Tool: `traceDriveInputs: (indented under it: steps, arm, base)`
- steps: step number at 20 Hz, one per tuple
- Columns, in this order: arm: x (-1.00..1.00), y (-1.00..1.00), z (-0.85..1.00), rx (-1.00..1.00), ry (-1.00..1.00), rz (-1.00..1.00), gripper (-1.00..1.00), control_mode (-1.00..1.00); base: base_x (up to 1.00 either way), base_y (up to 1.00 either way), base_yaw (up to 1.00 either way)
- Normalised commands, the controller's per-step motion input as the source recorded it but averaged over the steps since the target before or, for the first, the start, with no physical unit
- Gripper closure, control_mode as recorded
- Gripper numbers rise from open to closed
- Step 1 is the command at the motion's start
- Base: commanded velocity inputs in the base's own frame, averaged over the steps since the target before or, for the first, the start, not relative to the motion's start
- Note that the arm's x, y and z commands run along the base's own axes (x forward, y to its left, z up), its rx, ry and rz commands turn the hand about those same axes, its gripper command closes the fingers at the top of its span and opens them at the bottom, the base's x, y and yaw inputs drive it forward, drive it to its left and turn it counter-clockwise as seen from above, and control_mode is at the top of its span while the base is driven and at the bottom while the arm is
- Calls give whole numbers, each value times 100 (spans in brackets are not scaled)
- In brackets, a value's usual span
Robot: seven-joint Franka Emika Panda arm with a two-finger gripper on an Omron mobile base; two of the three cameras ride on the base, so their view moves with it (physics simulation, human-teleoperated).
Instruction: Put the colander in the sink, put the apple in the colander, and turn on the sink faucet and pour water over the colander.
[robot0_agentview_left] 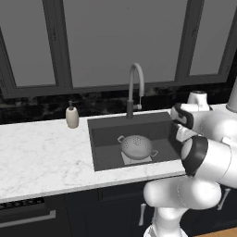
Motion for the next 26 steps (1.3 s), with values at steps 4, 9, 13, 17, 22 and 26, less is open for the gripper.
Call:
traceDriveInputs:
  steps: [4, 9, 13, 17, 22, 26]
  arm:
    - [0, -27, 0, 2, 0, -61, -100, -100]
    - [-7, -30, -3, 0, -2, -54, -100, -100]
    - [-20, -24, -16, -1, -7, -40, -100, -100]
    - [-40, -8, -32, -8, -16, -26, -100, -100]
    - [-41, 0, -14, -7, -22, -11, -100, -100]
    - [-33, 1, 0, -3, -6, 0, -100, -100]
  base:
    - [0, 0, 0]
    - [0, 0, 0]
    - [0, 0, 0]
    - [0, 0, 0]
    - [0, 0, 0]
    - [0, 0, 0]
